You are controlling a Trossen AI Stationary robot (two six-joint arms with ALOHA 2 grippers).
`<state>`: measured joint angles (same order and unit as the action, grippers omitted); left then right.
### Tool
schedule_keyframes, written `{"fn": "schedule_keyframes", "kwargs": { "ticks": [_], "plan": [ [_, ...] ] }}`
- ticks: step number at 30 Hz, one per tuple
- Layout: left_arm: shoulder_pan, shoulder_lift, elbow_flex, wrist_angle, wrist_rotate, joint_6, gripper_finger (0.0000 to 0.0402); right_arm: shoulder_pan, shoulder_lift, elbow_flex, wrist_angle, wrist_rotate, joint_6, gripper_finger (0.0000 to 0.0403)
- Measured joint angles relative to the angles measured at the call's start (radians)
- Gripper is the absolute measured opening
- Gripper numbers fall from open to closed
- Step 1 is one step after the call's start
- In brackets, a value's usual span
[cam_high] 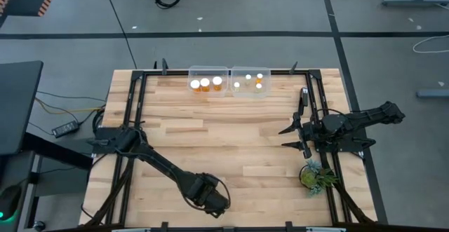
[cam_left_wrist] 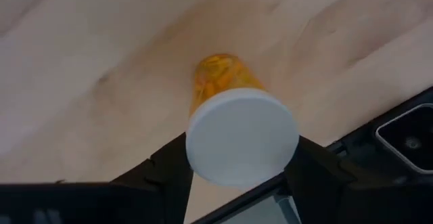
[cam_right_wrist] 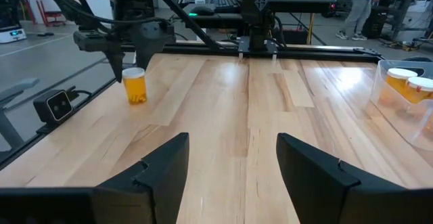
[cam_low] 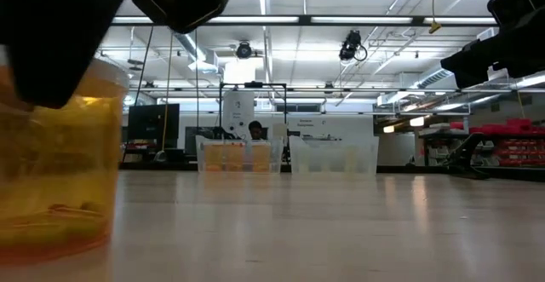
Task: Pick and place medicine bottles into bin by pill shape (circle, oval)
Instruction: Put the large orange pill bottle into the left transparent bin
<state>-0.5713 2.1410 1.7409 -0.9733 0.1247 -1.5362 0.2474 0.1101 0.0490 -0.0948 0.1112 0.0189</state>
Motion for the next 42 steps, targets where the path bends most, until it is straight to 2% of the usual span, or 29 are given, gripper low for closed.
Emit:
{"fn": "schedule_keyframes", "kwargs": {
  "ticks": [7, 21, 30, 37, 42],
  "plan": [
    [0.054, 0.0, 0.058, -0.018, -0.001, 0.145, 0.0211, 0.0, 0.0, 0.0, 0.0, 0.0, 0.0, 0.0229],
    [0.239, -0.002, 0.249, -0.304, -0.131, 0.537, 0.0213, 0.0, 0.0, 0.0, 0.0, 0.0, -0.005, 0.0229],
    [0.371, -0.002, 0.258, -0.346, -0.137, 0.746, 0.021, 0.0, -0.012, -0.001, 0.004, 0.0, -0.074, 0.0229],
    [0.444, -0.002, 0.258, -0.403, -0.182, 0.874, 0.021, 0.0, -0.054, 0.013, -0.024, 0.078, -0.098, 0.0229],
    [0.499, -0.002, 0.258, -0.466, -0.258, 0.949, 0.0212, 0.0, -0.058, 0.06, -0.035, 0.079, -0.102, 0.0229]
  ]
}}
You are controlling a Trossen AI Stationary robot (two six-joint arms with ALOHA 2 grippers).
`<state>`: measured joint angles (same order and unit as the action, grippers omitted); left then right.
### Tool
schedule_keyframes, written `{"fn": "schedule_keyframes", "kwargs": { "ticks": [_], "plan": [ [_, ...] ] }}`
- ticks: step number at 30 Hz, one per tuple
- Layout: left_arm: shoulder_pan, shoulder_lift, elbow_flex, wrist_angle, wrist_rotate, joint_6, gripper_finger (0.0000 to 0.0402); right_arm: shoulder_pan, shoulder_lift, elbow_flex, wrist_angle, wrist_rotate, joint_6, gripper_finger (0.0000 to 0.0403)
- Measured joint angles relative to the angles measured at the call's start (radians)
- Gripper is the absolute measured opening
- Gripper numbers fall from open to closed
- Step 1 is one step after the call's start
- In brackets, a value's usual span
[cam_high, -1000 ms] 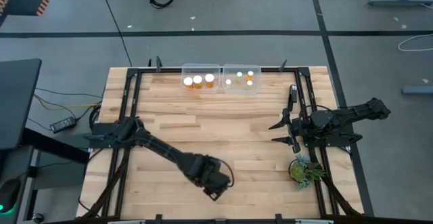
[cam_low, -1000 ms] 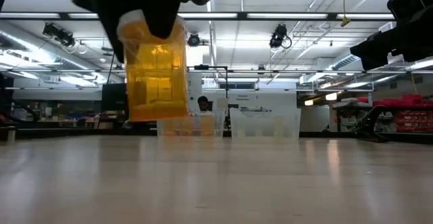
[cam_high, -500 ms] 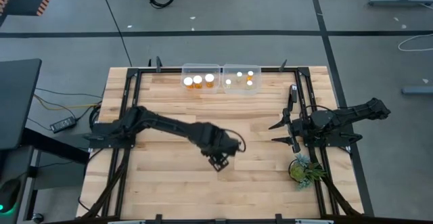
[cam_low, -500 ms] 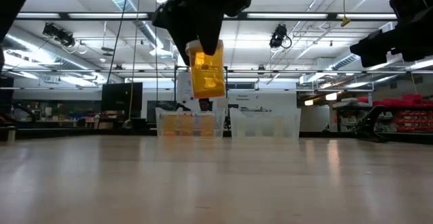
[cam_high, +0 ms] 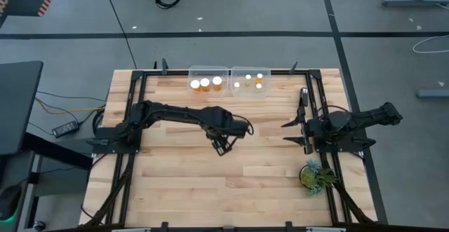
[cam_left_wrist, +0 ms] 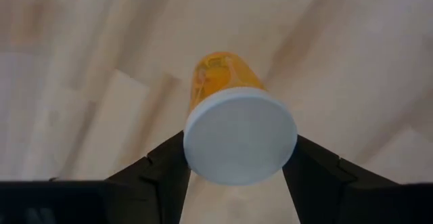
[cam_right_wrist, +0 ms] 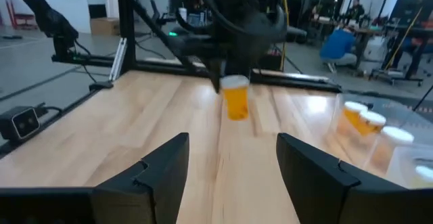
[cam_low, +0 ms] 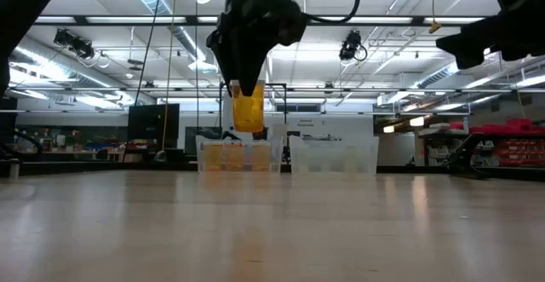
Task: Pick and place medicine bottles into bin by pill shape (circle, oval)
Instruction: Put the large orange pill bottle into the left transparent bin
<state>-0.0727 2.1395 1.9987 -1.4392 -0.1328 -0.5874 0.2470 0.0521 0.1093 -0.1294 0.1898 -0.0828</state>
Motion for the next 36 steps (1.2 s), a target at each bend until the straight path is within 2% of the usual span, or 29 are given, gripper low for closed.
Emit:
{"fn": "schedule_keyframes", "kwargs": {
  "ticks": [7, 13, 22, 30, 36],
  "plan": [
    [0.084, 0.0, 0.0, -0.02, -0.086, 0.115, 0.0211, 0.0, 0.0, 0.05, 0.002, -0.001, -0.021, 0.0229],
    [0.161, 0.0, 0.0, -0.019, -0.102, 0.183, 0.0215, 0.0, 0.0, 0.051, -0.034, -0.003, -0.005, 0.0229],
    [0.271, 0.0, 0.0, 0.035, -0.182, 0.294, 0.0213, 0.0, 0.0, 0.051, -0.035, -0.003, -0.004, 0.0229],
    [0.354, 0.0, 0.0, 0.131, -0.189, 0.373, 0.0212, 0.0, 0.0, 0.051, -0.043, -0.003, -0.004, 0.0229],
    [0.396, 0.0, 0.0, 0.145, -0.198, 0.391, 0.0216, 0.0, 0.0, 0.051, -0.052, 0.022, -0.005, 0.0229]
  ]
}}
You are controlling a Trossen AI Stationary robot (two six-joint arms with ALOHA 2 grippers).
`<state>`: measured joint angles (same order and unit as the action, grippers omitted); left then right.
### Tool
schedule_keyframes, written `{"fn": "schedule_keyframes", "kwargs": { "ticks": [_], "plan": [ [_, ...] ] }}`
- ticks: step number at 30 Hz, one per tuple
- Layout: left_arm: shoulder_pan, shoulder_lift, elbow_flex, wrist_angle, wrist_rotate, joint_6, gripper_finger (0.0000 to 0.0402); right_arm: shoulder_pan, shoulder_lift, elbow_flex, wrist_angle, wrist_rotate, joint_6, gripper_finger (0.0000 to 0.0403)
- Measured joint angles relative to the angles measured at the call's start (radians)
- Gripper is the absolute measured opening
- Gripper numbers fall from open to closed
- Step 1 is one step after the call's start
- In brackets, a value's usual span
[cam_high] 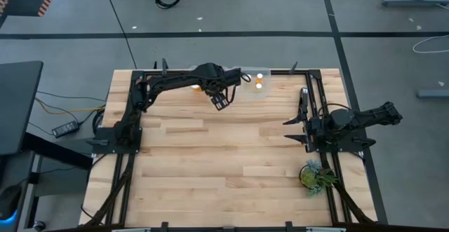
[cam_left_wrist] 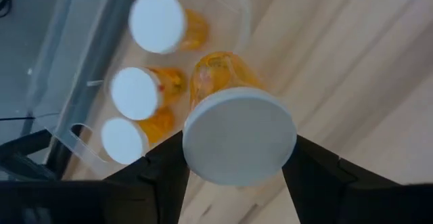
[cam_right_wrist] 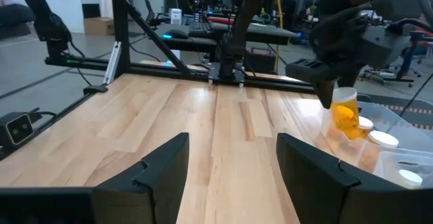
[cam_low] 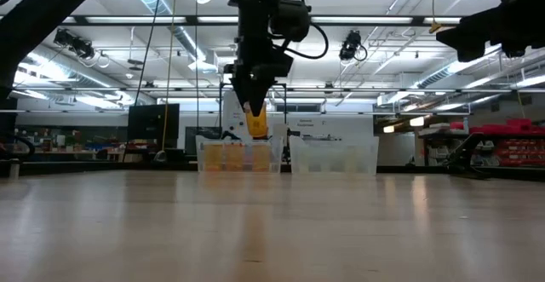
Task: Pick and place medicine bottles into bin by pill shape (circle, oval)
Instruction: Put the large orange pill bottle into the left transparent bin
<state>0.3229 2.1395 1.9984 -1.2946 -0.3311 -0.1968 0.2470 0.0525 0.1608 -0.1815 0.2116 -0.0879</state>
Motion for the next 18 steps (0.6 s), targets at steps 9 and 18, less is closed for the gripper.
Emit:
{"fn": "schedule_keyframes", "kwargs": {
  "ticks": [9, 18],
  "plan": [
    [0.046, 0.0, 0.0, 0.036, -0.073, 0.013, 0.0212, 0.0, 0.0, 0.0, 0.0, 0.001, -0.002, 0.0229],
    [0.116, 0.0, 0.0, 0.08, -0.17, -0.002, 0.0219, 0.0, 0.0, 0.0, 0.0, 0.001, -0.003, 0.0229]
  ]
}}
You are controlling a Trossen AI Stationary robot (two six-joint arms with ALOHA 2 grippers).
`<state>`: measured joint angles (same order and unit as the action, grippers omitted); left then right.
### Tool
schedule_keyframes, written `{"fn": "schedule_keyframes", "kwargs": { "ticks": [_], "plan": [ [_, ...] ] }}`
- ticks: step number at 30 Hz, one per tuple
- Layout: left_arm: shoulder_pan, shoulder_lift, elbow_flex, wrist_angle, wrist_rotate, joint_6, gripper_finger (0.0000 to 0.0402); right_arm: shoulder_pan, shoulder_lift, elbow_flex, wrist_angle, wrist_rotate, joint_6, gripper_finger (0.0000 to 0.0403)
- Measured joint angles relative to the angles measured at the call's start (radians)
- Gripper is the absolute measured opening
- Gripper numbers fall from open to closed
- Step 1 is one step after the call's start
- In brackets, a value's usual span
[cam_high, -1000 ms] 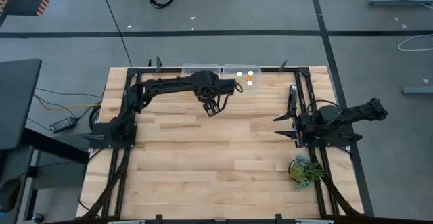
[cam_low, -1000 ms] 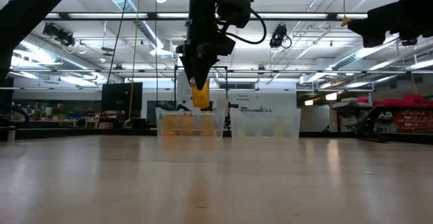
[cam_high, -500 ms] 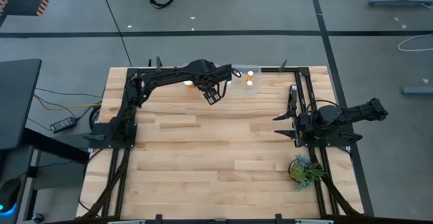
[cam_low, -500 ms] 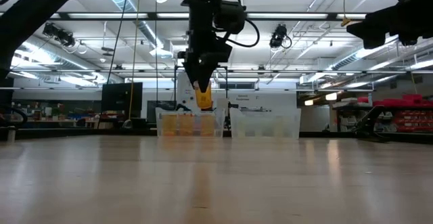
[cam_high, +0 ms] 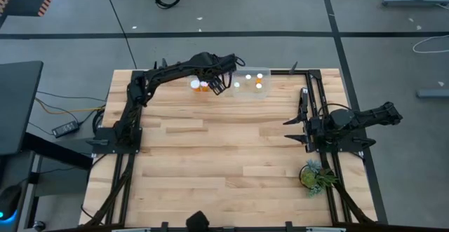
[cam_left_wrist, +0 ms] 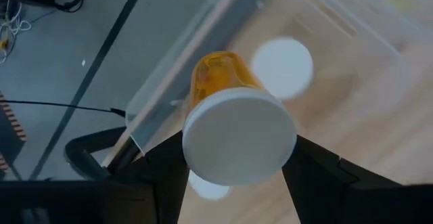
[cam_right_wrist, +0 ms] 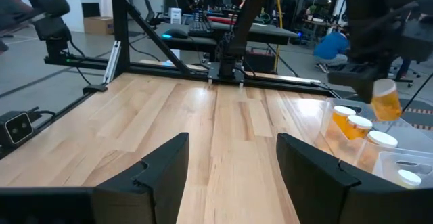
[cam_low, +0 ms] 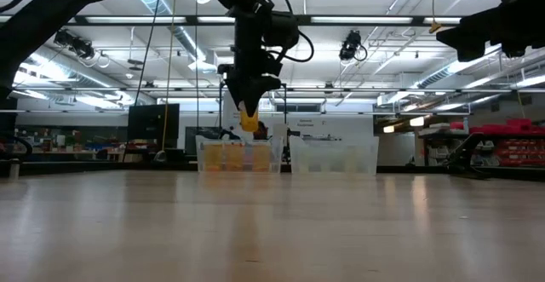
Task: Pick and place medicine bottles into bin by pill shape (circle, oval)
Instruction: Put the large orange pill bottle into the left transparent bin
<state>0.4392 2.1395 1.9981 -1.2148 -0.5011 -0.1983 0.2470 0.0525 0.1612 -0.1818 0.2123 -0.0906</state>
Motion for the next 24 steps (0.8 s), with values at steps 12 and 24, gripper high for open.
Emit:
{"fn": "schedule_keyframes", "kwargs": {
  "ticks": [12, 24],
  "plan": [
    [0.081, 0.0, 0.0, 0.086, 0.139, -0.143, 0.022, 0.0, 0.0, 0.0, 0.0, 0.0, -0.002, 0.0229],
    [0.103, 0.0, 0.0, 0.085, 0.145, -0.245, 0.0214, 0.0, 0.0, 0.0, 0.0, 0.0, -0.004, 0.0229]
  ]
}}
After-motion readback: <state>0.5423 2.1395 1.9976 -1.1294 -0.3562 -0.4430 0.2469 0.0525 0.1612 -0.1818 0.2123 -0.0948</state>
